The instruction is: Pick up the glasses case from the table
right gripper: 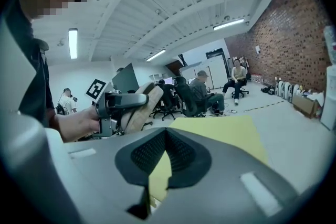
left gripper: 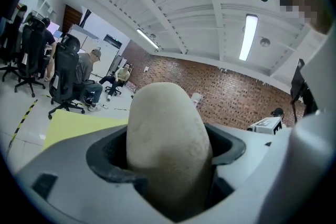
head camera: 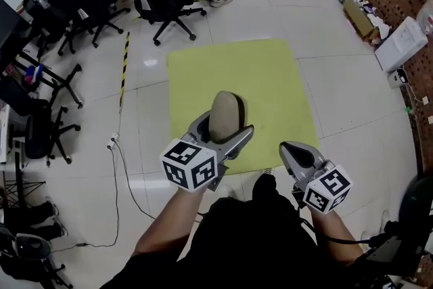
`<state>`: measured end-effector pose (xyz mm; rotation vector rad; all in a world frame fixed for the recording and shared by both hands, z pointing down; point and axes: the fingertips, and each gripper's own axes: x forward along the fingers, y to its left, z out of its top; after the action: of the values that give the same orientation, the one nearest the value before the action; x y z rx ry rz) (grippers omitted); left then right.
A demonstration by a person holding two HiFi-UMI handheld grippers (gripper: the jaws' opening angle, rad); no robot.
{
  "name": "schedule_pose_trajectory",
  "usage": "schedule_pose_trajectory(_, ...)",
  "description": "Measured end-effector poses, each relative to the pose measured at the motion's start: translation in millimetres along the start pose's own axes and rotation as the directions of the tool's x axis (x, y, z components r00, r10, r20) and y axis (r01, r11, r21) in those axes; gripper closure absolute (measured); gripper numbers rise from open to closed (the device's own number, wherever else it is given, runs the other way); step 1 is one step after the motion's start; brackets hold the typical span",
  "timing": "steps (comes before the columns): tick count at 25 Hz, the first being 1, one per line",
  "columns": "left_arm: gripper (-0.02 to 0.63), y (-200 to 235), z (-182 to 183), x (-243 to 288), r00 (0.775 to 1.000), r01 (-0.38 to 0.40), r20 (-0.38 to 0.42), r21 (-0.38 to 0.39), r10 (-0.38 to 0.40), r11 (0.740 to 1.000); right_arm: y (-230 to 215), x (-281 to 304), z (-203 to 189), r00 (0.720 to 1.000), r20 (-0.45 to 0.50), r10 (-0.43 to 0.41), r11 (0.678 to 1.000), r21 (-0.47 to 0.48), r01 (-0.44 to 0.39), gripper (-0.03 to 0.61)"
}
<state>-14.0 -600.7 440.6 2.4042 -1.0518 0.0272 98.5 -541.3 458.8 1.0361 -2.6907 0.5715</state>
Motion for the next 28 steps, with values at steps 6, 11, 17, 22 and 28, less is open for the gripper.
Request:
schedule_pose_trajectory(6, 0.195, -20.9, -8.1, -33.5, 0.999, 0.038, 0.007, -0.013, -0.038, 0.999, 21.7, -24.6, 10.3, 0.997, 0.048, -0.058, 0.998, -0.028, 0.059, 0.577)
schedule_pose_trajectory(11, 0.195, -49.7, -9.0, -38.6, 0.998, 0.050, 0.025, 0.009, -0.050, 0.999, 22.7, -40.9, 18.2, 0.997, 0.065, -0.049, 0.997, -0.049, 0.052, 0.577)
schedule_pose_trajectory(17, 0.195, -71.3, -4.1, -32.5, 0.999, -0.003, 0.051, 0.004, 0.003, 1.000, 5.2, -54.6, 41.2, 0.993, 0.115, -0.009, 0.997, -0.075, 0.018, 0.577)
schedule_pose_trajectory(22, 0.195, -96.0, -3.3, -20.5, 0.997, -0.038, 0.062, 0.019, 0.037, 0.999, -16.4, -69.1, 48.4, 0.991, 0.126, 0.040, 0.996, -0.086, -0.029, 0.578)
schedule_pose_trajectory(28, 0.195, -104.2, -10.5, -3.0, 0.990, -0.117, 0.074, 0.011, 0.116, 0.993, -40.9, -86.2, 53.5, 0.990, 0.113, 0.083, 0.992, -0.104, -0.072, 0.578)
